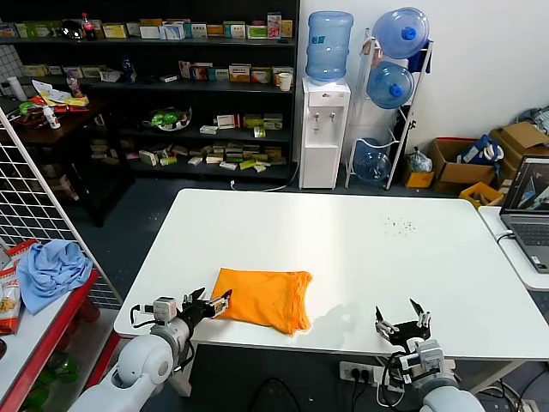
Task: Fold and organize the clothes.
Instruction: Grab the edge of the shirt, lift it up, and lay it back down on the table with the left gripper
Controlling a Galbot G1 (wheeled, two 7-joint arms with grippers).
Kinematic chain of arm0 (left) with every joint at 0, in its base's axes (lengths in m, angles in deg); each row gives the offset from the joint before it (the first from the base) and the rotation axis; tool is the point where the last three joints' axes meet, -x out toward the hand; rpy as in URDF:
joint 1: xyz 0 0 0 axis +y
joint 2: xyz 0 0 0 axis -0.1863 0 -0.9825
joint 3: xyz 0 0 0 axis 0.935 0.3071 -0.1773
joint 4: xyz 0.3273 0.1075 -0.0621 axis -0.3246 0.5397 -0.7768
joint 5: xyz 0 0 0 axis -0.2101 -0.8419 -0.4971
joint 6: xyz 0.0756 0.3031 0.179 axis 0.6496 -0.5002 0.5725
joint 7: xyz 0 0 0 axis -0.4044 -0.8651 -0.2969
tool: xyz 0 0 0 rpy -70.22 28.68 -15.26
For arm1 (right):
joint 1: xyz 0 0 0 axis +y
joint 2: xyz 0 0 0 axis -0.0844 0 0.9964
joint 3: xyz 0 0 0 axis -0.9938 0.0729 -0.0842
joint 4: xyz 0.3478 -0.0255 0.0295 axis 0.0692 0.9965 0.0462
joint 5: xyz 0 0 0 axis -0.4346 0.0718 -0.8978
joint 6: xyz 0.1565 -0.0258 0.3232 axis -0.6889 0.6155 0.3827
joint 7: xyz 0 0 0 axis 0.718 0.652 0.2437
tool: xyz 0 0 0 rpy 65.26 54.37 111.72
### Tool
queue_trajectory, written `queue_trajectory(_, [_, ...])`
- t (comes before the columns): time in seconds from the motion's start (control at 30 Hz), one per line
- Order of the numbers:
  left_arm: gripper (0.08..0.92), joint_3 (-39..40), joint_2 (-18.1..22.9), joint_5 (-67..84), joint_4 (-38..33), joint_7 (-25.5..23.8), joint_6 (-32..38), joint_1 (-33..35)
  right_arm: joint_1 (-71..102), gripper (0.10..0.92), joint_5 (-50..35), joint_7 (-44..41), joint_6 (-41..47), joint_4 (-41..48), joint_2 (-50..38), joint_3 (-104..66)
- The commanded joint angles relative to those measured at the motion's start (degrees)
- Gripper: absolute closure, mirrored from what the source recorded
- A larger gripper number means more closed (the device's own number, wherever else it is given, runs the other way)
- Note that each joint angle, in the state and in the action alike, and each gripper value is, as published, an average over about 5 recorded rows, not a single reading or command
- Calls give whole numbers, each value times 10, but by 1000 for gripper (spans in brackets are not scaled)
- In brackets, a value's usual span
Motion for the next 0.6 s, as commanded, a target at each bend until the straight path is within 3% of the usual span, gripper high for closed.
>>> queue_trajectory(0.03, [177,-18,4,26,40,-14,-17,-17,3,203,2,-1,0,-1,1,1])
queue_trajectory(0.37, [199,-11,11,41,35,-25,-26,-27,2,203,4,0,3,-5,4,3])
queue_trajectory(0.6, [381,-5,12,41,29,-33,-36,-21,3,203,4,1,5,-12,3,3])
